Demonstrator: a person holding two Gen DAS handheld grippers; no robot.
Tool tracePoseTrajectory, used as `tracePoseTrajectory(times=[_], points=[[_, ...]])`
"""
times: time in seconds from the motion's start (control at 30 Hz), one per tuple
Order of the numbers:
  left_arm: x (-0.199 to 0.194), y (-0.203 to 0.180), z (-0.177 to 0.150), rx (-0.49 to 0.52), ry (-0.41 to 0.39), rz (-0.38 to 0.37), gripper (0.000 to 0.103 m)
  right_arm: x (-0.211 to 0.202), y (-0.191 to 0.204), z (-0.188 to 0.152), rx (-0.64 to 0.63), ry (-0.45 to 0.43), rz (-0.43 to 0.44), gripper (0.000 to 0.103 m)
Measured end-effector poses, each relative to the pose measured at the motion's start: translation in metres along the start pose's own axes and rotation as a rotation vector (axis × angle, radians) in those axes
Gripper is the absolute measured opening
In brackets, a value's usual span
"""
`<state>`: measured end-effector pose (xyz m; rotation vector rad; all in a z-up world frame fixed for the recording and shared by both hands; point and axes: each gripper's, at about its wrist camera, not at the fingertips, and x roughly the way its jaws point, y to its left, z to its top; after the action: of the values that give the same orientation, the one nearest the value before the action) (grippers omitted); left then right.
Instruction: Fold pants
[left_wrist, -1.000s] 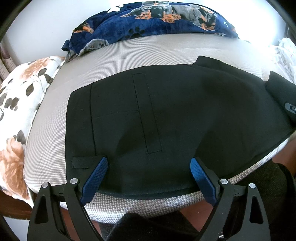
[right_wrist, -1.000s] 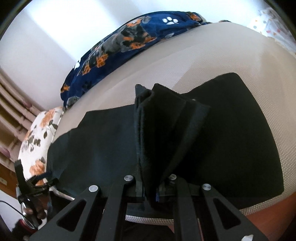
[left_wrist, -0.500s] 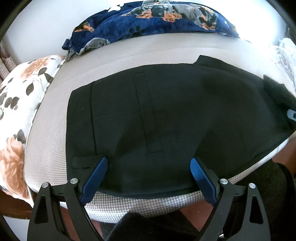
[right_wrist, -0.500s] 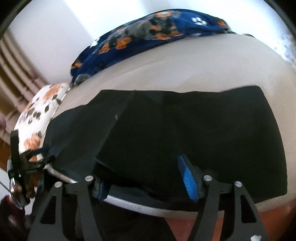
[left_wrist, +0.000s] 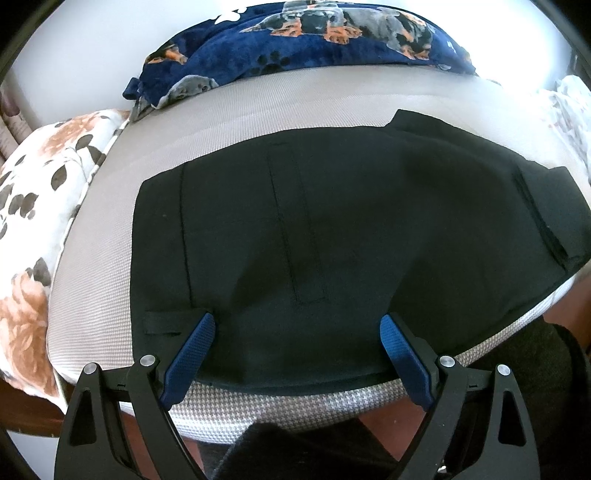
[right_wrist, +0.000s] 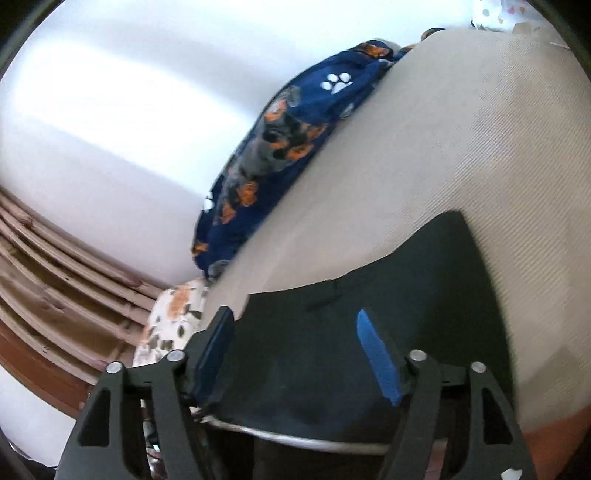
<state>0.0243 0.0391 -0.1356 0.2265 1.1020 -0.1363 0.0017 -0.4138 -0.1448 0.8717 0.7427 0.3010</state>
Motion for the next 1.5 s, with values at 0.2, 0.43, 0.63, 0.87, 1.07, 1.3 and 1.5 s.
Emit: tracePoseTrajectory(times=[0.2,0.43,0.63,0.87,1.07,1.3,1.5], points=[[0.001,0.001,0.000,-0.012,0.008,0.002,0.091,0.031,-0.031,0.016,-0.009,0.045,-0.140,0.035],[0.004,0.000,0.000,-0.014,0.009,0.012,0.093,0.023,-0.077,0.031,0.137,-0.015,-0.167,0.020],[0.003,0.001,0.001,-0.014,0.009,0.012,0.094,0.016,-0.108,0.025,0.302,-0.052,-0.082,0.000],[-0.035,0.037,0.012,-0.125,-0.100,-0.019,0.094,-0.013,-0.059,0.000,0.093,-0.097,0.016,0.013],[-0.051,0.118,-0.002,-0.388,-0.106,-0.182,0.093,0.009,-0.057,-0.020,0.013,0.028,-0.118,0.015],[-0.046,0.165,-0.046,-0.577,-0.029,-0.443,0.093,0.020,-0.010,-0.017,-0.067,0.043,-0.048,0.037],[-0.008,0.168,-0.063,-0.758,0.085,-0.697,0.093,0.038,0.025,-0.032,-0.125,0.101,-0.001,0.046]])
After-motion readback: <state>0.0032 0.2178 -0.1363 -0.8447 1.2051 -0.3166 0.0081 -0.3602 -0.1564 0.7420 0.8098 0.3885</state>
